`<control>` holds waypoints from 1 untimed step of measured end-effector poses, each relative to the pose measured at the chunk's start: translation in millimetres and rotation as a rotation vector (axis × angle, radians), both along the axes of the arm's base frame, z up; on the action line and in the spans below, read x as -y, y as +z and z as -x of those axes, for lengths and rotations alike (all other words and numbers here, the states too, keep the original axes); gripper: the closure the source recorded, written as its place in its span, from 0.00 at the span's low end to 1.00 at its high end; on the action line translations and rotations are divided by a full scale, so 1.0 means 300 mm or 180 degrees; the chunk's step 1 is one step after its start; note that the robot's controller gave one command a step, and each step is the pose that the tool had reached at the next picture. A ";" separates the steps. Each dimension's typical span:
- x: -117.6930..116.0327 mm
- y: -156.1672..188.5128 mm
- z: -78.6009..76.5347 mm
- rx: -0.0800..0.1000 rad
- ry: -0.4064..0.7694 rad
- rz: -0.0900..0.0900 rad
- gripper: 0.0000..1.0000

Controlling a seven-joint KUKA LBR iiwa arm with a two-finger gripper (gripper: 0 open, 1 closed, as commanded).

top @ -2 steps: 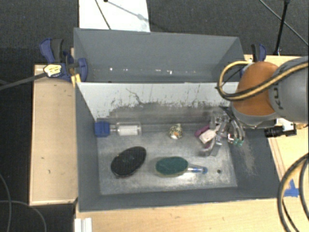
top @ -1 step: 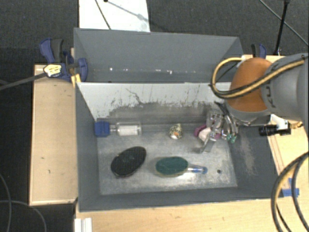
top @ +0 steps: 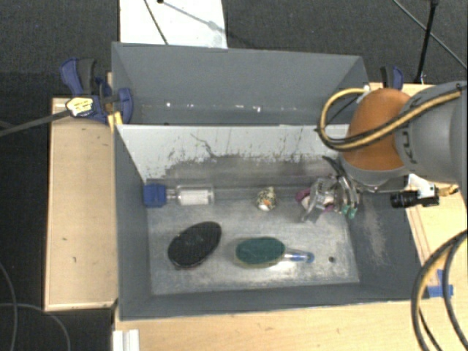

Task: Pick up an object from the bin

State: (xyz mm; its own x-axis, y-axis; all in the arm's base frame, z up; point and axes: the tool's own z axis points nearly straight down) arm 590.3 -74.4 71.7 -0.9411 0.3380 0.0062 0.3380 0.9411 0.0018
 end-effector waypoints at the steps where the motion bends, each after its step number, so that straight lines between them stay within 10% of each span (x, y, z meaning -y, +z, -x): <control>1: -0.008 0.000 0.030 0.0022 -0.0628 0.0002 1.00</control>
Offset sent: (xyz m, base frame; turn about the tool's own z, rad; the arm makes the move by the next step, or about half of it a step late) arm -0.0105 0.0006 -0.0017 0.1985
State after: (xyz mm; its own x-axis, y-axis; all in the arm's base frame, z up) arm 581.2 -72.1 71.8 -0.8565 0.5161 -0.0003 0.5161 0.8565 0.0042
